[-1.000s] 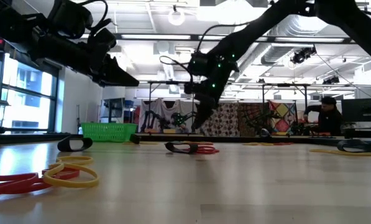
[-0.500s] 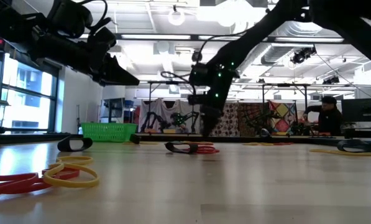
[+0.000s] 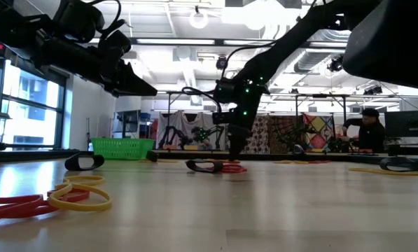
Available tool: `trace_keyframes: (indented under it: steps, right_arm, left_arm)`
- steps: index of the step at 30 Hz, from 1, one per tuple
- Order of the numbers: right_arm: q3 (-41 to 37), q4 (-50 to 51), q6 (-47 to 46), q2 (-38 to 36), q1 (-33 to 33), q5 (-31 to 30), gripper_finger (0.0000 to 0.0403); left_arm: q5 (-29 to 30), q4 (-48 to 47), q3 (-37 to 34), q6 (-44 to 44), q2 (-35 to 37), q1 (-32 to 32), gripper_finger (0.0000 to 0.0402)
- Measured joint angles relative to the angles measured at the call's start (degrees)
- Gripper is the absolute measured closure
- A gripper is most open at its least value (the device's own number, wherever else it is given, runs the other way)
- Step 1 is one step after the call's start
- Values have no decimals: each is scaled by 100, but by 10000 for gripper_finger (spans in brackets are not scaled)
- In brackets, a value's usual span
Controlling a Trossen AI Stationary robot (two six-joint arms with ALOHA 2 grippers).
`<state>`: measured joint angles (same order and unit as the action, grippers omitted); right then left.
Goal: Sort rubber bands into baskets
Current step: Put the yellow rubber band into the red bin
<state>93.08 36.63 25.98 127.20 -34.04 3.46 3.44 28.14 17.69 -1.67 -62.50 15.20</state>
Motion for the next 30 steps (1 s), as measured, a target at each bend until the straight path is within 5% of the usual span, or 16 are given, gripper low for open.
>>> trace_keyframes:
  steps: [20,30]
  right_arm:
    - [-24,-198,-148,-929,344,109,403]
    - [-17,-443,-408,-1496,757,103,403]
  left_arm:
    - [20,53,-2,0,0,-37,383]
    - [469,222,-4,-170,-4,-376,331]
